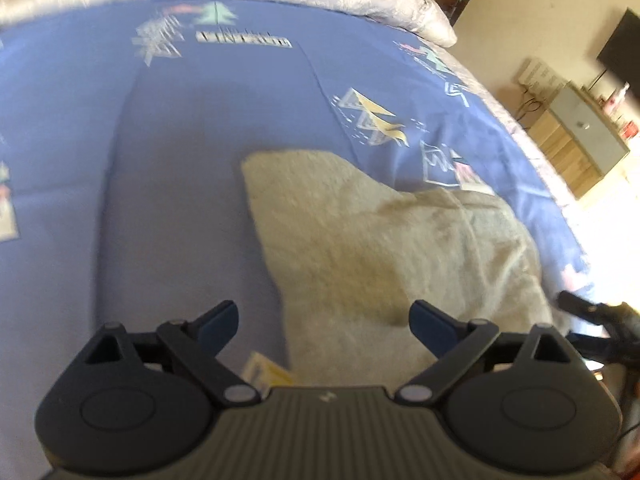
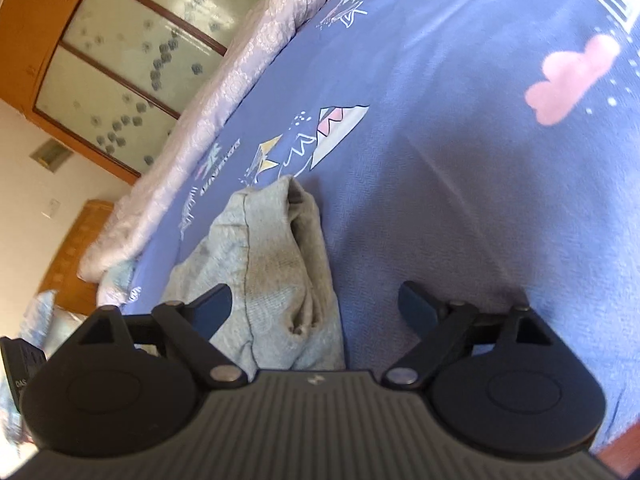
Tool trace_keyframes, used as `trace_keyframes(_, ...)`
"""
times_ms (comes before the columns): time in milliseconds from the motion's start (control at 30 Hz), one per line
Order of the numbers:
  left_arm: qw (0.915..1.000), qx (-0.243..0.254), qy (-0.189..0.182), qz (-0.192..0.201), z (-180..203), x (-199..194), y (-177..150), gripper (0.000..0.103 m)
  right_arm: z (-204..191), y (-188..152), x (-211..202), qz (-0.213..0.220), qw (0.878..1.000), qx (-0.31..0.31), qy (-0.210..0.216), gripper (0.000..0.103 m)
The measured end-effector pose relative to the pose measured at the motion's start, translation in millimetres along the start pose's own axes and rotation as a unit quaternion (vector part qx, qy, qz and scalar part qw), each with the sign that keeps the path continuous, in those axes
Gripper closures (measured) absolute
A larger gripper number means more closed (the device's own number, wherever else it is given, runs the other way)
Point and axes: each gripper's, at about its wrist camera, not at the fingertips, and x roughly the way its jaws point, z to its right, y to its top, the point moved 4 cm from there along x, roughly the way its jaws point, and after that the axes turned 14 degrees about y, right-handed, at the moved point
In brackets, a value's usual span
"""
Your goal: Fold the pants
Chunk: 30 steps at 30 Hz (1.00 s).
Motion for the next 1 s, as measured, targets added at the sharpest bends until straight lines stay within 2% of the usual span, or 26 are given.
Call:
trace_keyframes(33,0.9998,-0.006,-0.014,-0.015,1,7,-3,0.008,-2,0,4,-0.004,1.000,-0.007,-0.003,0.010)
trace_keyframes(100,0.9976,-0.010,-0.034,-0.059,5,26,-14,0.023,-9,-3,14,-0.018,1.000,-0.023,-0.004,0.014)
trace_keyframes(133,0.9981,-0.009,-0.032,-0.051,6,28,-18,0.023,-14,-7,22,-0.035,0.999,-0.026,0.002,0.026)
trace_keyframes(167,0.9990,0.002,-0.028,-0.034,9,26,-22,0.027,-17,-13,32,-0.058,0.998,-0.024,0.012,0.033)
trace_keyframes(200,0.9993,0.011,-0.023,-0.028,12,24,-25,0.040,-19,-19,40,-0.069,0.997,-0.025,0.009,0.033)
trace_keyframes(233,0.9994,0.014,-0.019,-0.024,12,22,-26,0.046,-24,-23,44,-0.067,0.997,-0.045,-0.003,0.034)
trace_keyframes(267,0.9994,0.011,-0.020,-0.025,10,20,-26,0.060,-32,-27,49,-0.077,0.995,-0.066,-0.010,0.037)
trace_keyframes(300,0.9994,0.003,-0.021,-0.027,7,18,-25,0.072,-37,-29,52,-0.085,0.993,-0.080,-0.015,0.050)
trace_keyframes(367,0.9991,-0.011,-0.034,-0.025,1,9,-20,0.080,-47,-32,54,-0.085,0.993,-0.083,-0.013,0.062)
trace_keyframes(467,0.9991,-0.013,-0.037,0.018,-3,-20,-3,0.081,-78,-34,50,-0.065,0.990,-0.125,0.009,0.066)
trace_keyframes(600,0.9922,-0.015,-0.025,0.122,-17,-78,33,0.081,-132,-29,52,-0.035,0.980,-0.185,0.060,0.067)
trace_keyframes(733,0.9822,-0.005,0.029,0.186,-35,-112,45,0.081,-169,-26,68,-0.017,0.968,-0.229,0.102,0.066)
trace_keyframes(833,0.9819,-0.013,0.065,0.177,-57,-102,35,0.081,-169,-29,97,-0.031,0.967,-0.224,0.114,0.066)
trace_keyframes(1000,0.9878,-0.047,0.109,0.101,-94,-53,5,0.081,-155,-57,144,-0.089,0.968,-0.219,0.086,0.066)
